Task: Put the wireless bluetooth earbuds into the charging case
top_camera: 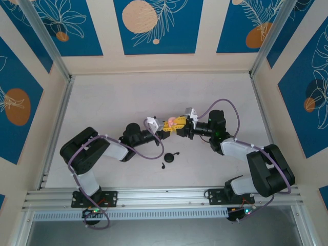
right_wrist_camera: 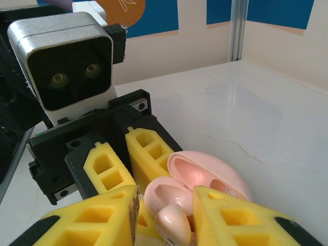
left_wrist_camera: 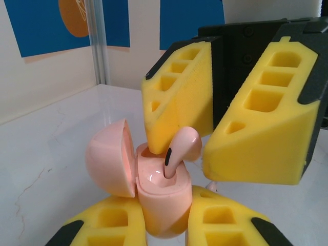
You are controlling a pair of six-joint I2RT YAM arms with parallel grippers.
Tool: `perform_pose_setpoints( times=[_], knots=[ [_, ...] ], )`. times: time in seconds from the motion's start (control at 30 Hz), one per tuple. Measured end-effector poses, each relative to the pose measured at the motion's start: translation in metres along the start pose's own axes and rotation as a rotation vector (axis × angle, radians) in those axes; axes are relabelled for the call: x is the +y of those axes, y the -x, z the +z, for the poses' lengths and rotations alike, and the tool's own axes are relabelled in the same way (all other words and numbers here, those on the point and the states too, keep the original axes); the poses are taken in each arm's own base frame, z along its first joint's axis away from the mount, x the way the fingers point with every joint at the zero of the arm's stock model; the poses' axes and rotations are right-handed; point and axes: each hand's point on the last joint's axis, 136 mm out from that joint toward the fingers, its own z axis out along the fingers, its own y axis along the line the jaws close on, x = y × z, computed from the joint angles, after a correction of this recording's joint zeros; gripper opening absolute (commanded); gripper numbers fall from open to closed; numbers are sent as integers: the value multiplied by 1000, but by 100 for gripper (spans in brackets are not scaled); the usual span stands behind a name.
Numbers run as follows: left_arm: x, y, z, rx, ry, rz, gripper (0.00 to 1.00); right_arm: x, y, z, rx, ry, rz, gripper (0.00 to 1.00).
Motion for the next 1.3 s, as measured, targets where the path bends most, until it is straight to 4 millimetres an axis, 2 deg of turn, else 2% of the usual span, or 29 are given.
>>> perform_pose_setpoints(
  times=[0.6, 0.93, 1.13, 1.3],
  knots=[
    [0, 11, -1, -36, 1, 38, 11, 8, 12, -10, -8, -10, 1, 47],
    [0, 23, -2, -73, 4, 59, 11, 16, 23, -17, -16, -11, 10, 59],
    [0, 23, -2, -74, 6, 75, 10, 20, 27, -21, -4, -12, 57, 61],
    [1, 22, -3, -72, 16, 91, 10, 15, 36, -25, 9, -28, 150, 61]
  ],
)
